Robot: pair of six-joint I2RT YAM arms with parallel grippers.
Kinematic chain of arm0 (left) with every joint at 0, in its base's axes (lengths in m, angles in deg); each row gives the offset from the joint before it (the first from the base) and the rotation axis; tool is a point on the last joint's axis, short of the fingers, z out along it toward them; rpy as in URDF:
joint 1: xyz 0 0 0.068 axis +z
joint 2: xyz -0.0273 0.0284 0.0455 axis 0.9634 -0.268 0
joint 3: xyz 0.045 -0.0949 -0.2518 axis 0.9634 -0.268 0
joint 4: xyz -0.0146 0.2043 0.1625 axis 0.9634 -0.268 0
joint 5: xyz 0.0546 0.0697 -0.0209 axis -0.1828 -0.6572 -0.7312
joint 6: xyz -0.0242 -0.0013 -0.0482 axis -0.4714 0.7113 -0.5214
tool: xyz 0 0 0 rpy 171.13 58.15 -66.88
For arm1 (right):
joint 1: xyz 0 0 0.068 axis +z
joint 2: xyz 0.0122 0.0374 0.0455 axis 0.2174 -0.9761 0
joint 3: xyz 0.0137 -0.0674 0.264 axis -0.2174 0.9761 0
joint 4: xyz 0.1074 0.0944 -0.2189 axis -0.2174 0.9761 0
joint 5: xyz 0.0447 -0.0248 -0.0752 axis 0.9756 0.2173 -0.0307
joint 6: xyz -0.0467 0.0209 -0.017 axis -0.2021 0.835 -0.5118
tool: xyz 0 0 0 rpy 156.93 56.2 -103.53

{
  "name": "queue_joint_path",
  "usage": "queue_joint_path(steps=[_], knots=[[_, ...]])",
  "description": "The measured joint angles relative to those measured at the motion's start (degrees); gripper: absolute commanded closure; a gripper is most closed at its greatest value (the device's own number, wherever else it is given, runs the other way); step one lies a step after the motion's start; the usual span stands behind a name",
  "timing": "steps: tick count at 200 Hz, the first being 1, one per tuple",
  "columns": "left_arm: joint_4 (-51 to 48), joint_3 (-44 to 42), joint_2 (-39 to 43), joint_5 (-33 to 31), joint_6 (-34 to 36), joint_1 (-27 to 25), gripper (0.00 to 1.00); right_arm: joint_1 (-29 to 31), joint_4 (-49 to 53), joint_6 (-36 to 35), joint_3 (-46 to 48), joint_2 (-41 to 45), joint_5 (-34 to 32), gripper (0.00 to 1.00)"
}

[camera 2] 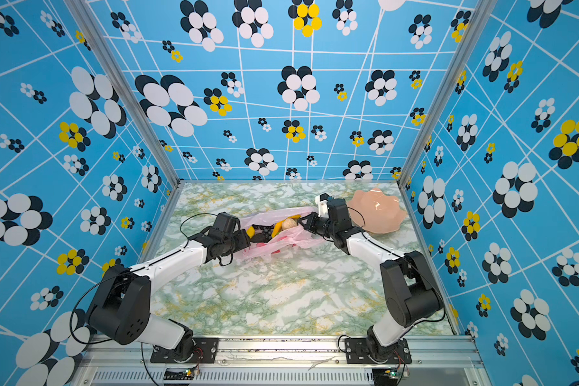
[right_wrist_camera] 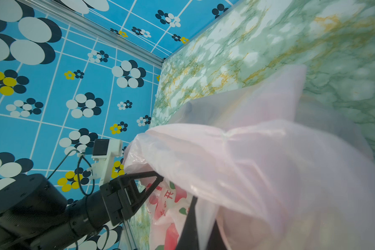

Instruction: Take the fake fruits out of the plastic bag

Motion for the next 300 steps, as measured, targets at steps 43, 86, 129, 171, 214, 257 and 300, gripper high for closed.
queue_joint_path(steps=[43, 86, 129, 171, 214, 257, 300], knots=[[7.4, -4.2, 0.1, 6.3, -1.5, 6.4, 0.91, -4.7, -7.5, 4.3, 2.1, -1.6, 4.2, 1.0], [12.5, -7.1, 0.2, 10.3, -2.5, 6.3, 0.96, -4.3, -12.8, 7.2, 1.6, -4.5, 6.5, 0.74], [14.5, -6.5, 0.1, 10.3, -2.6, -0.4, 0.96, -2.9, -0.9, 2.5, -2.9, -3.1, 1.6, 0.25], [15.5, -5.0, -0.8, 7.4, -2.6, -5.7, 0.97, -1.7, 17.8, -4.9, -6.4, 3.3, -9.6, 0.2], [15.8, -5.1, -1.2, 5.2, -3.1, -9.4, 0.97, 3.8, 30.0, -7.9, -8.3, 6.0, -20.5, 0.16], [17.8, -6.0, -1.2, 4.1, -3.5, -11.7, 0.96, 9.6, 34.1, -7.0, -9.4, 2.9, -26.9, 0.15], [18.9, -6.6, -1.3, 3.9, -3.9, -13.0, 0.97, 9.5, 36.1, -6.7, -15.7, -4.9, -32.2, 0.26]])
